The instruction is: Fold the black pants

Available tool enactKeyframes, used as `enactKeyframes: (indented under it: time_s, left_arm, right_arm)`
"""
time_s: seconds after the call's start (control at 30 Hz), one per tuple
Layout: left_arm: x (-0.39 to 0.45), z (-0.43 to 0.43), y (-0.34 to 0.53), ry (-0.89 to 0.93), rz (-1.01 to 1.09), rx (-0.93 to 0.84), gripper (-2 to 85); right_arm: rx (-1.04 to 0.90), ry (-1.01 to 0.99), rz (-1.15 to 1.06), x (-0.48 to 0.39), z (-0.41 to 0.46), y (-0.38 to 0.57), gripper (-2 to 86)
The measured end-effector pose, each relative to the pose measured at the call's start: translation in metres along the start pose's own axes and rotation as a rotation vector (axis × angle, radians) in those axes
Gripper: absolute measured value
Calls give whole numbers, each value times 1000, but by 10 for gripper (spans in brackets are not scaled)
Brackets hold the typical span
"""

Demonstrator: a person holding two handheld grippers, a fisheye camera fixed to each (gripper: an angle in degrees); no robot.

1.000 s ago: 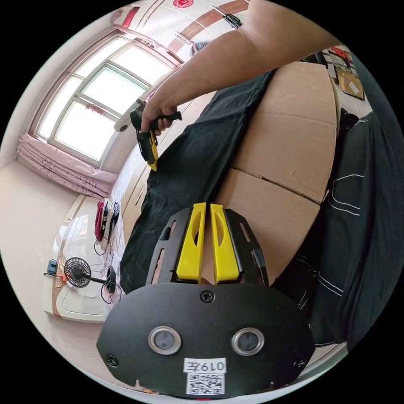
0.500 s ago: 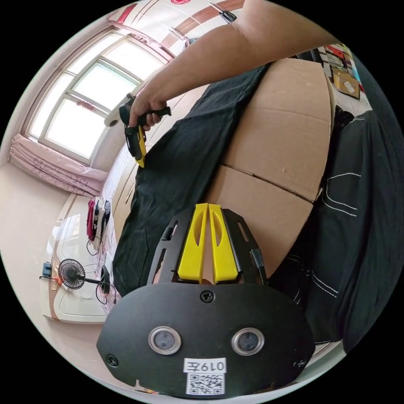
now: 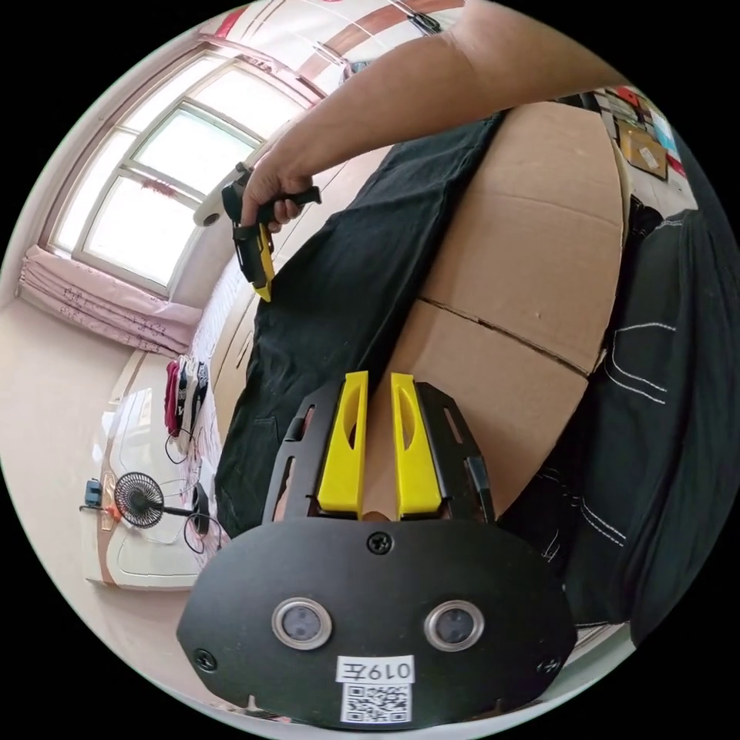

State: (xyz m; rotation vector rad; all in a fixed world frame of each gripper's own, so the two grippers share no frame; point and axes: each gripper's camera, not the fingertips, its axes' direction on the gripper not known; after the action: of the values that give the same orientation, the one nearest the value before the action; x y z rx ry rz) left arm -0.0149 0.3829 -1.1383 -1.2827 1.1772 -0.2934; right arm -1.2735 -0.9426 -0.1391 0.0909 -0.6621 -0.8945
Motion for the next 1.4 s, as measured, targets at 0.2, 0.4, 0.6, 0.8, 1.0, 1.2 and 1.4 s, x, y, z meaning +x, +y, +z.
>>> enactKeyframes:
  time_s: [0.2, 0.4, 0.6, 0.8, 1.0, 1.2, 1.4]
  left_arm:
    - [17, 10, -32, -48, 275, -84, 13]
    - [25, 22, -56, -82, 374, -117, 7]
    - [12, 28, -64, 0, 309, -94, 2]
    - [12, 40, -70, 31, 319, -94, 1]
    - [16, 60, -73, 34, 317, -103, 1]
    - [18, 80, -69, 47, 316, -91, 1]
    - [21, 112, -63, 40, 301, -91, 1]
  right_arm:
    - [-27, 6, 7, 3, 1, -3, -9]
    - [-29, 28, 16, 3, 1, -1, -9]
    - [-10, 3, 18, 8, -4, 3, -9]
    - [12, 37, -3, -2, -12, 8, -10]
    - [6, 74, 13, -5, -6, 11, -10]
    - [34, 74, 25, -6, -3, 22, -10]
    - [19, 104, 9, -21, 5, 30, -10]
